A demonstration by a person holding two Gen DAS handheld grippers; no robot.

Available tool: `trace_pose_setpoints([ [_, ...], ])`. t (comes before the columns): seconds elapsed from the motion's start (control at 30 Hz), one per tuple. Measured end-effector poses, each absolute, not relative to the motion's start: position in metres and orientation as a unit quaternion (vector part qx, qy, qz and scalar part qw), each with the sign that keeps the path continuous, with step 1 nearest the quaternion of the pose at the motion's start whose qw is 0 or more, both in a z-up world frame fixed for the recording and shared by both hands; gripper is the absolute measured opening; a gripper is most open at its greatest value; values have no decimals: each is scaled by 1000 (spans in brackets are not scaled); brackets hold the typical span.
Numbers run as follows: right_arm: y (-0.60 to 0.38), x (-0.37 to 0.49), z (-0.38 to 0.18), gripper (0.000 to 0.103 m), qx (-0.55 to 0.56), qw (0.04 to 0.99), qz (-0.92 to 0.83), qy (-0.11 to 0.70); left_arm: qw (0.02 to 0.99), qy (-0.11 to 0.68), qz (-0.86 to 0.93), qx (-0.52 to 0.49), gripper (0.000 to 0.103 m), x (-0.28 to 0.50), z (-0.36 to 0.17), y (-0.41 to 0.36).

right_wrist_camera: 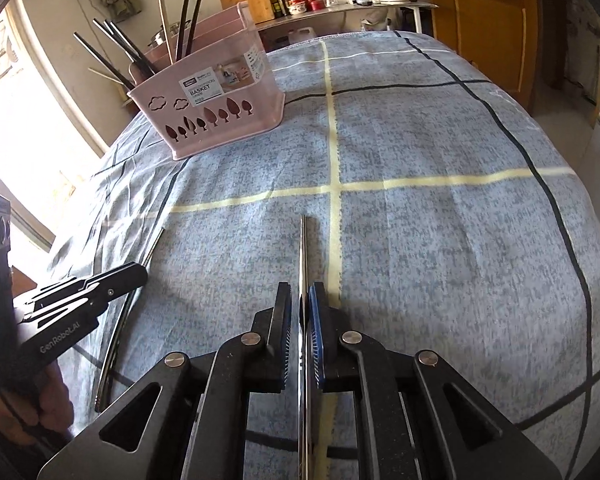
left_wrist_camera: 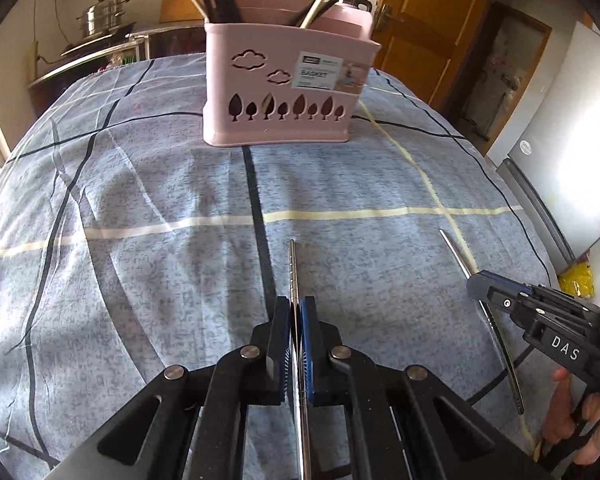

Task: Organize utensils
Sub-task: 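Close the right gripper on a silver metal chopstick while the left gripper grasps another, then lift both silver chopsticks and carry them over the pink basket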

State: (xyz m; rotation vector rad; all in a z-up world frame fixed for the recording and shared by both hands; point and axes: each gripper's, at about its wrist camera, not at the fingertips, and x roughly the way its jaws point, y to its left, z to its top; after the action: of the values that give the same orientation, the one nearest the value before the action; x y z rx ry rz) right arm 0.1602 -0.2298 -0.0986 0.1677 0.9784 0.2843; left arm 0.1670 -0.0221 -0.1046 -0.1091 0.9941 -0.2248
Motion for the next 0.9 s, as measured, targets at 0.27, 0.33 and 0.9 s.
trace_pose_setpoints([
  [0.27, -221, 186, -100, 10, 45, 865, 144, 479, 866, 484, -118, -38, 7, 190, -105, -30],
  [0.33, -221, 190, -99, 10, 45, 863, 144, 482, 865, 487, -118, -33, 7, 194, -104, -32],
  [0.9, -219, 199, -67, 4, 59, 870, 167, 460, 871, 473, -130, -18, 4, 203, -73, -39],
])
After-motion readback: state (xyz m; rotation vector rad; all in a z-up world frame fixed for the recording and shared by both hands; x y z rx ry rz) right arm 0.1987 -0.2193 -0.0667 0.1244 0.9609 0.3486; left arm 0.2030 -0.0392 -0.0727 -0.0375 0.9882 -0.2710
